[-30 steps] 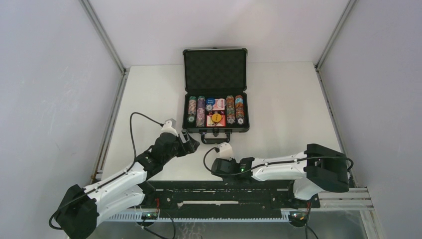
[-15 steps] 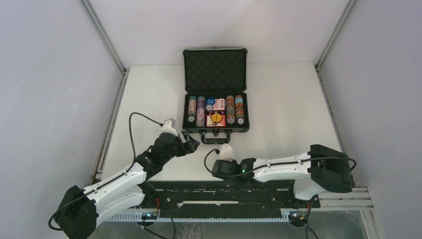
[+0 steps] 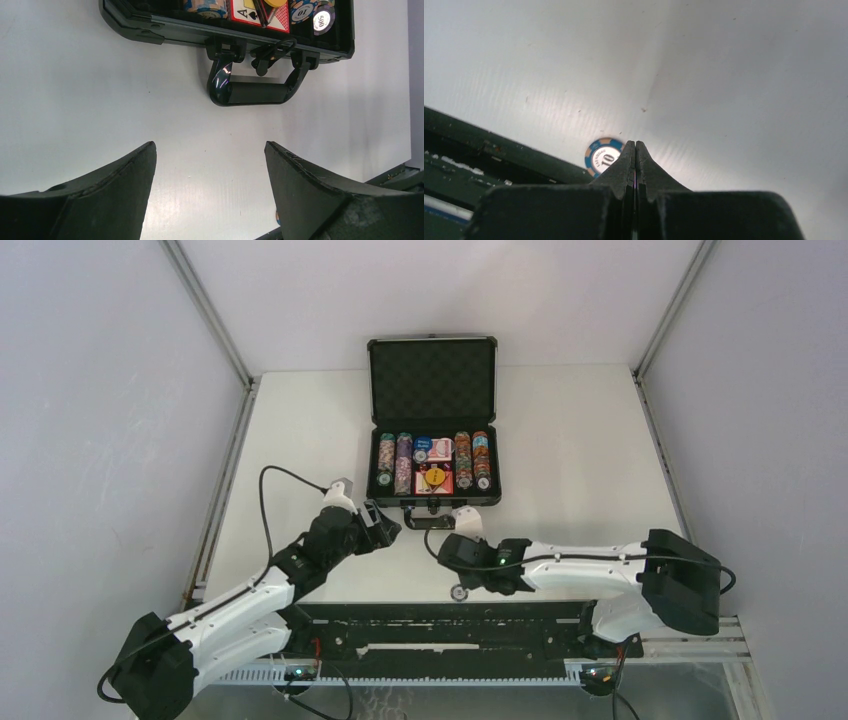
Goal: Pack up texas hold em set
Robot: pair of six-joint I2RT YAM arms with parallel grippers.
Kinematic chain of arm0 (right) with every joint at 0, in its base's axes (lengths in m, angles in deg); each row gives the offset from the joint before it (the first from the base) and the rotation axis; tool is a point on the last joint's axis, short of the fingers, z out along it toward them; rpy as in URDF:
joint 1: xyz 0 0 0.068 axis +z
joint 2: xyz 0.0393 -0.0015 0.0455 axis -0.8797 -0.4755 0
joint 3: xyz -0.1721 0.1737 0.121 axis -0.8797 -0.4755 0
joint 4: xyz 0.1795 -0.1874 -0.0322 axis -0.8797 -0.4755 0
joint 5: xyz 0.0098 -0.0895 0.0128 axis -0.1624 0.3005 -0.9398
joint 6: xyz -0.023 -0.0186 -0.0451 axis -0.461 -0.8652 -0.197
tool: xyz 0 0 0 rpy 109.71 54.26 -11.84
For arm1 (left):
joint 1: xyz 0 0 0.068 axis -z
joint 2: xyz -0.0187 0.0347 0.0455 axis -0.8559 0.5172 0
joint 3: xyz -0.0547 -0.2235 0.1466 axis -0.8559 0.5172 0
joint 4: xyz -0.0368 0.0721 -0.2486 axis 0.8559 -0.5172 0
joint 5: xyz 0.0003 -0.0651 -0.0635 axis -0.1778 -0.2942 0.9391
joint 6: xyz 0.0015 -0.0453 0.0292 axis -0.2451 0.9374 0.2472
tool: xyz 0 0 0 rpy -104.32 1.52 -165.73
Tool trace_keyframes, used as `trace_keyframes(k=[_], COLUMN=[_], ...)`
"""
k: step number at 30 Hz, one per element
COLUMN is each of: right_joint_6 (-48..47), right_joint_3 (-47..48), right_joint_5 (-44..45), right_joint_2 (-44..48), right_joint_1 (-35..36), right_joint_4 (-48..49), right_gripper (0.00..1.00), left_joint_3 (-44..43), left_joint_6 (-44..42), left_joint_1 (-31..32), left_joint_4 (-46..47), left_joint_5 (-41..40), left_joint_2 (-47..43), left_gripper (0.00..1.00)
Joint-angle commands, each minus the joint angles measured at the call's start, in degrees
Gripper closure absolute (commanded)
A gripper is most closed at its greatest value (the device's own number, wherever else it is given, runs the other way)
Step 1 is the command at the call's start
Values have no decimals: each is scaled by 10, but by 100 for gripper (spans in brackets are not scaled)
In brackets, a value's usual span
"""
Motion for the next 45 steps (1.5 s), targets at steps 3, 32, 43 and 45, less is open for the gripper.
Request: trace_keyframes(k=[3, 32, 43, 45], right_joint_6=[-48, -1, -64, -81], right_joint_3=[18, 7, 7, 7], right_joint_5=[-23, -9, -15, -18], right_joint_2=[-17, -58, 6, 2], right_joint_1=[-44, 9, -15, 5], right_joint_4=[30, 32, 56, 52], right_gripper=[100, 95, 29, 27], left_joint_3=[-12, -6, -6, -6], left_joint_6=[-9, -8, -9, -10], left_joint_1=[-1, -3, -4, -4], left_joint_4=[8, 7, 7, 7], left_joint_5=[-9, -7, -7, -7], left_joint_2=[-6, -16, -14, -14], left_gripper=[16, 16, 16, 16])
